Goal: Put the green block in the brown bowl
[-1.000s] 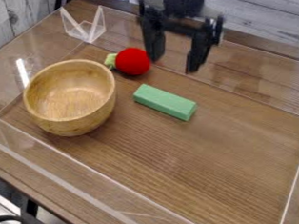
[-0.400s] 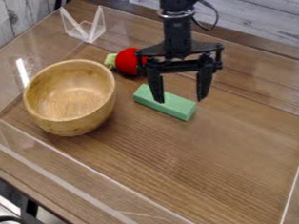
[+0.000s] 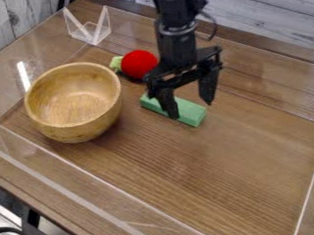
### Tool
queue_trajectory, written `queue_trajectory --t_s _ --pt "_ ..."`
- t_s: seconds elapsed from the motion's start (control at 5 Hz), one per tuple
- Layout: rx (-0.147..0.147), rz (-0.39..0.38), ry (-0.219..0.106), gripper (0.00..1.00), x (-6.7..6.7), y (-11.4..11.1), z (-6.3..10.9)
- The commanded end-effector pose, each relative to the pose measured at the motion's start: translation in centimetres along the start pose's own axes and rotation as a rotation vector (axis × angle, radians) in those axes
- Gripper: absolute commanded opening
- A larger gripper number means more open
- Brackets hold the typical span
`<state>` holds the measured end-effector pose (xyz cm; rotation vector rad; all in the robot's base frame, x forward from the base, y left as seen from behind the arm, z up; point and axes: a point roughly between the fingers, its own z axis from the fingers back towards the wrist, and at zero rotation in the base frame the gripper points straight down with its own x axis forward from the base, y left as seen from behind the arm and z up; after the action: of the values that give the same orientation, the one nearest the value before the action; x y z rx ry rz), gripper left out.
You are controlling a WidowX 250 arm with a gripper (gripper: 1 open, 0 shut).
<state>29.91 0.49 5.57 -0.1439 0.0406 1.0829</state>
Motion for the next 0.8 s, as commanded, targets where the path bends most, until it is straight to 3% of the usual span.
queue_trajectory --t_s 0.0,0.6 --pt "-0.058 0.168 -0.037 1.00 1.0 -0.6 -0.4" --pt "-0.077 0.144 -0.066 1.00 -1.1 -1.7 -2.1"
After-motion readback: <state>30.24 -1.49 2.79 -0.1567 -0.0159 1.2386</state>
